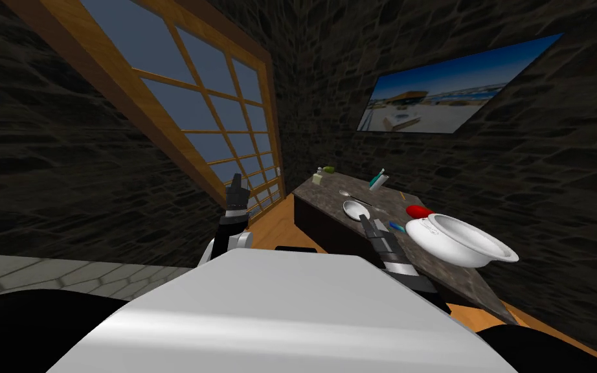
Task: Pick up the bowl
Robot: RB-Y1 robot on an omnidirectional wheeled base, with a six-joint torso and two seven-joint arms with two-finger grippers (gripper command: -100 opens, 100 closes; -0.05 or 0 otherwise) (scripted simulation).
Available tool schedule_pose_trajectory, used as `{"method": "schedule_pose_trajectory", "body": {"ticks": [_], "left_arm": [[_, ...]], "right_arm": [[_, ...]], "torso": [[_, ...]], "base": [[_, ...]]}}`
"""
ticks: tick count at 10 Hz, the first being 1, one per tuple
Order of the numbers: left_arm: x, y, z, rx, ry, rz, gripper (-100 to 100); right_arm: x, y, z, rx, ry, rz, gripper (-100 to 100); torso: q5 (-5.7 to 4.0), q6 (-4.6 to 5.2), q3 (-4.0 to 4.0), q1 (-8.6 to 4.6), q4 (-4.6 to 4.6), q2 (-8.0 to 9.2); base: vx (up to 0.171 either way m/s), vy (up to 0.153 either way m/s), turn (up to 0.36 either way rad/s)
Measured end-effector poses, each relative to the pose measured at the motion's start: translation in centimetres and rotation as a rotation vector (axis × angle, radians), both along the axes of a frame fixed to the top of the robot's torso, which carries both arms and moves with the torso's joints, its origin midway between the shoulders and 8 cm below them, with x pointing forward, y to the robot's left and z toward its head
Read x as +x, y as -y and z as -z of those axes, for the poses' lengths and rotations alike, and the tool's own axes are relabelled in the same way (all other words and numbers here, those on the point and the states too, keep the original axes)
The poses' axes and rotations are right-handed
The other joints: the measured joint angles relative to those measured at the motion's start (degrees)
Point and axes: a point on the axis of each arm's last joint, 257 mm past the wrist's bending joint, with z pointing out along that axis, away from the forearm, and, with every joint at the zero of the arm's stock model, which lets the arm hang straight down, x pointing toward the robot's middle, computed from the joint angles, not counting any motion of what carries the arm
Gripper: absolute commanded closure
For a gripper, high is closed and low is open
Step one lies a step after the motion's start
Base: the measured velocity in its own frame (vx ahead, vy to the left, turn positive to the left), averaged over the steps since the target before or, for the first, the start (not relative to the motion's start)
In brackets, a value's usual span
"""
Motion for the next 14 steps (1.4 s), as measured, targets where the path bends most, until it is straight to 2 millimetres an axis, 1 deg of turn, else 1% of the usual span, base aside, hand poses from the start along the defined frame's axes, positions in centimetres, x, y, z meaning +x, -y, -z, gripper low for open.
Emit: {"method": "schedule_pose_trajectory", "body": {"ticks": [1,4,9,10,11,14], "left_arm": [[0.0,0.0,0.0,0.0,0.0,0.0,0],[0.0,0.0,0.0,0.0,0.0,0.0,0],[0.0,0.0,0.0,0.0,0.0,0.0,0],[0.0,0.0,0.0,0.0,0.0,0.0,0],[0.0,0.0,0.0,0.0,0.0,0.0,0],[0.0,0.0,0.0,0.0,0.0,0.0,0]], "right_arm": [[-0.7,0.7,0.8,-0.04,-0.038,0.014,-100],[-2.9,2.0,3.3,-0.139,-0.149,0.052,-100],[-7.5,5.3,7.4,-0.321,-0.361,0.101,-100],[-8.4,5.6,8.1,-0.345,-0.398,0.108,-100],[-8.9,5.7,8.3,-0.354,-0.417,0.111,-100],[-12.0,7.2,9.9,-0.443,-0.536,0.121,-100]], "torso": [[0.0,-0.05,0.0,0.02,0.0,-0.01],[0.01,-0.01,-0.04,0.06,-0.01,-0.07],[0.0,-0.04,-0.07,0.02,-0.02,-0.13],[0.0,0.0,-0.06,-0.01,-0.02,-0.11],[-0.01,0.0,-0.02,-0.05,-0.01,-0.04],[-0.01,-0.03,-0.07,-0.03,-0.02,-0.13]], "base": [[0.02,0.035,0.108],[0.033,0.046,0.17],[0.04,0.037,0.15],[0.015,0.005,-0.015],[0.028,0.02,0.238],[0.046,0.017,0.155]]}}
